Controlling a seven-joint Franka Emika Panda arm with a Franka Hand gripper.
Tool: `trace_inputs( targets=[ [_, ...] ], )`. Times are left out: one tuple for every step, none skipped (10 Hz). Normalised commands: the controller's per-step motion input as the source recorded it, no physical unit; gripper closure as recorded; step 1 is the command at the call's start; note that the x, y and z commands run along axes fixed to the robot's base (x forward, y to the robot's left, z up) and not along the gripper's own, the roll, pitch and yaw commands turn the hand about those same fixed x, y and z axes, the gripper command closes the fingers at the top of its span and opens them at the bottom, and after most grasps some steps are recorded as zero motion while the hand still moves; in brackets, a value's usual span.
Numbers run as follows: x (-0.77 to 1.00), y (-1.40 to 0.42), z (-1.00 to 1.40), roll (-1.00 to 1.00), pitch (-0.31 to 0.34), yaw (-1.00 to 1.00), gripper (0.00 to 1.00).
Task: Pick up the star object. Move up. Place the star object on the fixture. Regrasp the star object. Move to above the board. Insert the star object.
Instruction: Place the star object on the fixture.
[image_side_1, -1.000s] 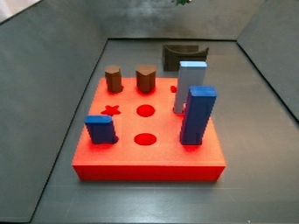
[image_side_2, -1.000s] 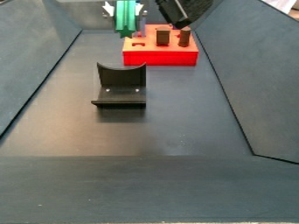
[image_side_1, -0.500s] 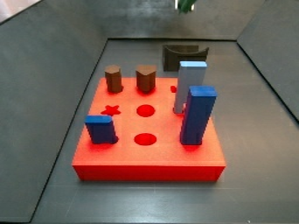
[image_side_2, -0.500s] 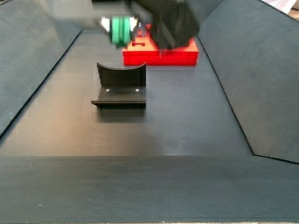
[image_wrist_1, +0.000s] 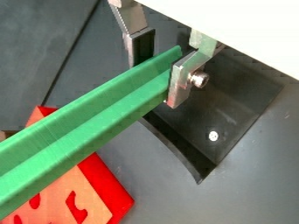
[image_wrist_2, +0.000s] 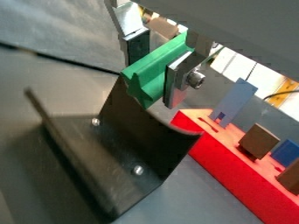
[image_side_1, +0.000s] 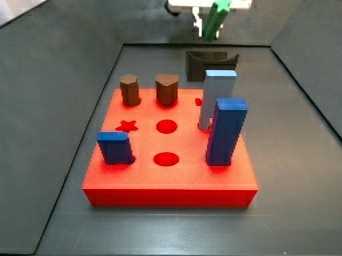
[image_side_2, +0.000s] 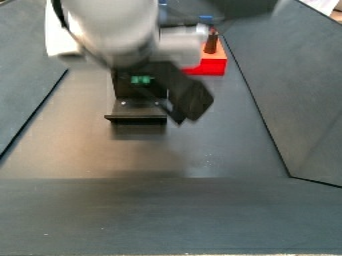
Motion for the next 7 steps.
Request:
trace_inputs(
  targets=[
    [0.18,0.11,-1.0,-0.49,0.062,-0.15,1.0],
    [0.19,0.11,-1.0,-0.29,0.054,-0.14,1.0],
    [0.19,0.11,-1.0,-0.22,0.042,-0.13,1.0],
    [0.19,0.11,-0.94,-0.19,0.028,-0.13,1.0],
    [0.15,0.1,-0.76,-0.18,0.017,-0.12,1.0],
    [0.12,0.07,-0.55,-0.17,0.007,-0.11,1.0],
    [0.1,0.08,-0.43,-0.14,0.005,-0.11,1.0]
  ],
)
